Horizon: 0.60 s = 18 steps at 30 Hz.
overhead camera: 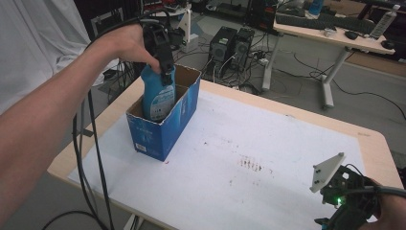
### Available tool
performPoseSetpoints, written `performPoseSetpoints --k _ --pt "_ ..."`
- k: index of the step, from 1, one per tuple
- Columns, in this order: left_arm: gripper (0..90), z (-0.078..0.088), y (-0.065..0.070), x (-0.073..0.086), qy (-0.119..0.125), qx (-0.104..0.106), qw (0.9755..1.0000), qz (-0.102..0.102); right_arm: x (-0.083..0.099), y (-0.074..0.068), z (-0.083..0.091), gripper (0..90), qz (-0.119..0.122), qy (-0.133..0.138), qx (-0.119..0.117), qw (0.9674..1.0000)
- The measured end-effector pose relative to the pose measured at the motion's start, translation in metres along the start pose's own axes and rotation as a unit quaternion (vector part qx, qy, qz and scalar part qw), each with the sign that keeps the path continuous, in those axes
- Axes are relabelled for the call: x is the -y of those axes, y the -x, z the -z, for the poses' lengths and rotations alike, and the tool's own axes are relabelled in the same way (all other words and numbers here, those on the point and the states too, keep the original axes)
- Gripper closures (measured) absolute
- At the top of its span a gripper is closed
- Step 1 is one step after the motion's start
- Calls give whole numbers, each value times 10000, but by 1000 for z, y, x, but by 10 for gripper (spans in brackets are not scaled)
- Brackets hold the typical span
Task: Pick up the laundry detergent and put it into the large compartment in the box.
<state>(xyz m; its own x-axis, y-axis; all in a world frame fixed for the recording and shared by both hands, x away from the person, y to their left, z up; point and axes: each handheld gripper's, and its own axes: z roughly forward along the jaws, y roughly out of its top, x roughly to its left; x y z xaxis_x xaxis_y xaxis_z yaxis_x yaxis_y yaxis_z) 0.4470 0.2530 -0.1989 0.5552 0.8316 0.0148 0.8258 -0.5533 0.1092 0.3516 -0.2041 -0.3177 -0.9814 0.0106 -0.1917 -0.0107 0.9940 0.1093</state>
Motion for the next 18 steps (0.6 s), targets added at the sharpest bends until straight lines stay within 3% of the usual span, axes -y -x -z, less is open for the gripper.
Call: performPoseSetpoints --k 7,13,18 --pt "382 -19 2 2 -11 72 9989 -467 0 0 -2 132 -22 -31 -16 10000" --pt "382 -30 4 3 -30 63 9955 -943 0 0 -5 132 -24 -45 -21 10000" --pt "382 -37 2 4 -29 94 9936 -1125 1 -1 -7 132 -37 -65 -54 10000"
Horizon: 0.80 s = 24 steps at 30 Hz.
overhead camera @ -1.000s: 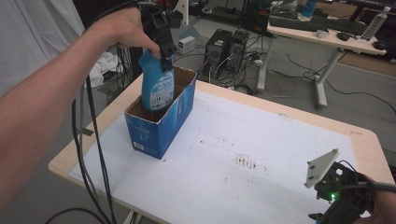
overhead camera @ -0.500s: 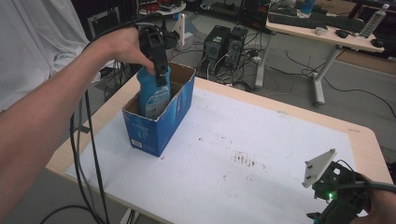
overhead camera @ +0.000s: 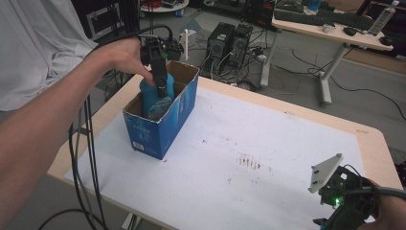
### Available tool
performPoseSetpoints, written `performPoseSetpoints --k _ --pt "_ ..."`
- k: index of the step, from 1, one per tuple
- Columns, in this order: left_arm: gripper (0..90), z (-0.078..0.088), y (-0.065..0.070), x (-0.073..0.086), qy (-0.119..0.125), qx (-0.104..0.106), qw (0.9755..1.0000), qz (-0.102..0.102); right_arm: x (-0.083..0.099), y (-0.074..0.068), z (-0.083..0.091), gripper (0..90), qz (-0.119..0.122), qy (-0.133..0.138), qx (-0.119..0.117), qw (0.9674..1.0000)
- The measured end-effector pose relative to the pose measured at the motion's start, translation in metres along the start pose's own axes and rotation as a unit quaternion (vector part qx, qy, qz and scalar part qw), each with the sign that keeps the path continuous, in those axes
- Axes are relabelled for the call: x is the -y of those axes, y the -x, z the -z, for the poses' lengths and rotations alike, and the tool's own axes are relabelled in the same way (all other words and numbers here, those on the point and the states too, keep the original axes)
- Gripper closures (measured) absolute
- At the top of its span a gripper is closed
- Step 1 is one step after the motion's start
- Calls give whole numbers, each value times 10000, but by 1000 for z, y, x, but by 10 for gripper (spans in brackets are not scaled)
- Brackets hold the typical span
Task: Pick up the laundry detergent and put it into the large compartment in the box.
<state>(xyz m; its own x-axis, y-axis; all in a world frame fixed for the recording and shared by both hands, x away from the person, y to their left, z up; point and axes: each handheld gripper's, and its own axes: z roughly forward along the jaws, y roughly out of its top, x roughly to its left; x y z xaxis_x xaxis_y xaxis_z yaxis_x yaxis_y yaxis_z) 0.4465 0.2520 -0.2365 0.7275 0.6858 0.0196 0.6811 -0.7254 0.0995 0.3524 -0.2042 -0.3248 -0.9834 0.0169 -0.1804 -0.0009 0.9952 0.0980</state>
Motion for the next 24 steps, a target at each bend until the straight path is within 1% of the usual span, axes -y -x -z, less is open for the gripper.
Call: performPoseSetpoints --k 2,3,5,6,7,9,11,12,17,19,24 --pt "382 -4 0 0 -16 11 9999 -99 0 0 -1 132 11 10 1 10000" --pt "382 -6 1 0 -65 8 9998 -186 0 0 -1 132 -6 6 -1 10000" --pt "382 -9 2 1 -88 9 9996 -269 1 0 -2 132 -17 -10 -9 10000" --pt "382 -9 2 1 -88 9 9996 -269 1 0 -2 132 -17 -10 -9 10000" --pt "382 -12 3 1 -104 10 9992 -394 1 0 -2 132 -26 -21 -19 10000" --pt "382 -17 4 1 -128 3 9984 -555 1 0 -3 132 -11 -12 -19 10000" --pt "382 -19 4 1 -139 -3 9981 -607 1 0 -3 132 -46 -29 -20 10000" --pt "382 -20 4 1 -142 3 9979 -635 1 0 -4 132 -16 -19 -21 10000" --pt "382 -27 5 3 -200 -15 9954 -935 1 0 -5 132 -8 -41 -28 10000" --pt "382 -30 5 3 -192 -18 9947 -1006 1 0 -5 132 -19 -47 -33 10000" --pt "382 -35 7 2 -242 -59 9913 -1290 0 0 -6 132 10 -52 -31 10000"
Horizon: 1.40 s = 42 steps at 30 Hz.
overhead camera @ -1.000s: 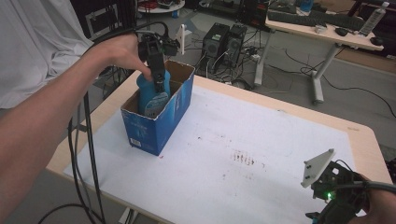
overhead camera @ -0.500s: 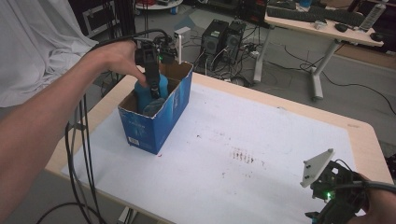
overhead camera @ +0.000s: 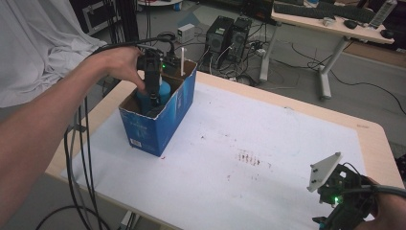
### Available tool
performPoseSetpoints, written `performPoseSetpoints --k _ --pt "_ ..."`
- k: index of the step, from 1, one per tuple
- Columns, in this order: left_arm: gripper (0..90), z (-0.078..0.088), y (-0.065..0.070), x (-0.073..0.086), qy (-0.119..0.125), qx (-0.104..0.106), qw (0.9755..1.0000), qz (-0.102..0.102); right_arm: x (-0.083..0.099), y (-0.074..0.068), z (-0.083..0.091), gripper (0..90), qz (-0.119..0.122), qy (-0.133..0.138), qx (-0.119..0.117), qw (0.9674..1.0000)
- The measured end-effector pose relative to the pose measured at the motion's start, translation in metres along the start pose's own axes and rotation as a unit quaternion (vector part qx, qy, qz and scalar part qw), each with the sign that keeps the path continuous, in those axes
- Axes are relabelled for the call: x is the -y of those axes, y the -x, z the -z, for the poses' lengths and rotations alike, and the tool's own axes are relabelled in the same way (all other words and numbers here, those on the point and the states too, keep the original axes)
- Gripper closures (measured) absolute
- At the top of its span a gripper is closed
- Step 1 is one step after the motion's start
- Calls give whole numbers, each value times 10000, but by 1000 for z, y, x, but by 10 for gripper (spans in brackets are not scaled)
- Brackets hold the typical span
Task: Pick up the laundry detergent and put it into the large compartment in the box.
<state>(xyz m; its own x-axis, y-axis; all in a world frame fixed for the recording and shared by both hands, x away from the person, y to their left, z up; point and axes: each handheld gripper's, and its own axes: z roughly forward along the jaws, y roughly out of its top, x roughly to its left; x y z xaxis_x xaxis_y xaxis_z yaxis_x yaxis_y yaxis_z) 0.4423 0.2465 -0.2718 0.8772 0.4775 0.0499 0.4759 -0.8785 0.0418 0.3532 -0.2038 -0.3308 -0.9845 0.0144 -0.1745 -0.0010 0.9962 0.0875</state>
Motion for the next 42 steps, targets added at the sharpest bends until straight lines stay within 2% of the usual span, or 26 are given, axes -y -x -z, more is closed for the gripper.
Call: performPoseSetpoints --k 3,8,15,30,42 --pt "382 -3 0 0 -60 2 10000 -62 0 0 0 132 -23 -12 -9 10000" --pt "381 -8 1 0 -26 -18 9998 -203 1 0 0 132 -46 -24 -15 10000" --pt "381 -9 1 0 7 -16 9996 -288 0 1 -1 132 -18 -28 -16 10000" --pt "380 -11 1 -4 -23 -34 9995 -324 -2 1 -3 132 -9 -25 -24 10000" --pt "377 -12 -1 -1 139 13 9996 -251 -2 0 -3 132 -40 -38 -33 10000"
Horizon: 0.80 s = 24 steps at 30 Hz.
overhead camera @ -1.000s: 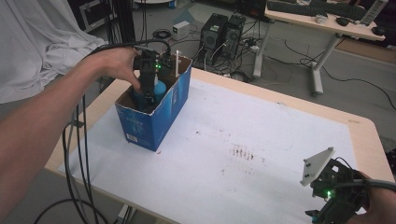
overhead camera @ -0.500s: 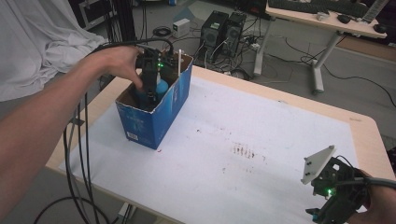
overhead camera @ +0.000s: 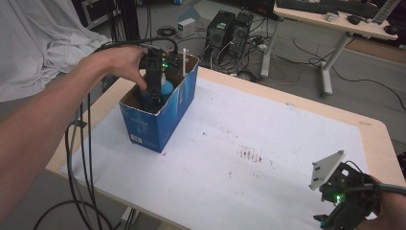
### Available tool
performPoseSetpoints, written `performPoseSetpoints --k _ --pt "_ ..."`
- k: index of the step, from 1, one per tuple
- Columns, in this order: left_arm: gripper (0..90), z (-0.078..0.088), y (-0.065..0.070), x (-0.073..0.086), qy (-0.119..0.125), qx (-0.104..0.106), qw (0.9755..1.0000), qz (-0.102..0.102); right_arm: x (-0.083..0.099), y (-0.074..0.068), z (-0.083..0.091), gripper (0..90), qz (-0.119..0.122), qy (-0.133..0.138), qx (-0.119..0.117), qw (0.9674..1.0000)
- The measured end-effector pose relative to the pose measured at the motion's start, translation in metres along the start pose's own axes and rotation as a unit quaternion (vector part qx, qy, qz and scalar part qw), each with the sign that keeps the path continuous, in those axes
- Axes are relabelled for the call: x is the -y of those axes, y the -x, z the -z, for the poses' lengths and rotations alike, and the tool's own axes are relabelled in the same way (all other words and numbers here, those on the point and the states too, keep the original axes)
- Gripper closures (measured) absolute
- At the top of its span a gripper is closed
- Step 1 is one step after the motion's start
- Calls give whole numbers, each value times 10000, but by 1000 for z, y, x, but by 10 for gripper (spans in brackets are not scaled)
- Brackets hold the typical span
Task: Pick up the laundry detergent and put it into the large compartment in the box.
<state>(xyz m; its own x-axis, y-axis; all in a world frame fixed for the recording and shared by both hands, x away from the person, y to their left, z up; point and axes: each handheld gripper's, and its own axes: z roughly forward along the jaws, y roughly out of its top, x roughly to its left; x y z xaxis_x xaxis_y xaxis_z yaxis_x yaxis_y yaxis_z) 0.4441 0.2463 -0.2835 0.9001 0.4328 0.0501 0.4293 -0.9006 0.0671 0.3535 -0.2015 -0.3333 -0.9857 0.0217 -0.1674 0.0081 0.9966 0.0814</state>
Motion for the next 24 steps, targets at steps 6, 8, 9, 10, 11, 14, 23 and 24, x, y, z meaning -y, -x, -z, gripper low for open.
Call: performPoseSetpoints --k 6,8,9,10,11,14,23,24 --pt "377 0 0 0 3 0 10000 0 0 0 0 132 37 20 1 10000" --pt "376 0 1 0 3 -1 10000 7 0 0 0 132 11 13 7 10000" --pt "376 0 1 0 2 5 10000 9 0 0 0 132 17 22 4 10000" --pt "376 0 1 0 3 5 10000 -8 0 0 0 132 20 23 7 10000" --pt "376 0 1 0 12 10 10000 -12 0 0 0 132 22 24 7 10000" --pt "376 0 1 0 -8 0 10000 -39 0 0 0 132 14 27 11 10000" --pt "371 1 2 0 -23 -3 10000 -59 0 0 0 132 12 33 -2 10000" --pt "367 0 2 0 -33 -7 10000 -47 0 0 0 132 4 23 0 10000"
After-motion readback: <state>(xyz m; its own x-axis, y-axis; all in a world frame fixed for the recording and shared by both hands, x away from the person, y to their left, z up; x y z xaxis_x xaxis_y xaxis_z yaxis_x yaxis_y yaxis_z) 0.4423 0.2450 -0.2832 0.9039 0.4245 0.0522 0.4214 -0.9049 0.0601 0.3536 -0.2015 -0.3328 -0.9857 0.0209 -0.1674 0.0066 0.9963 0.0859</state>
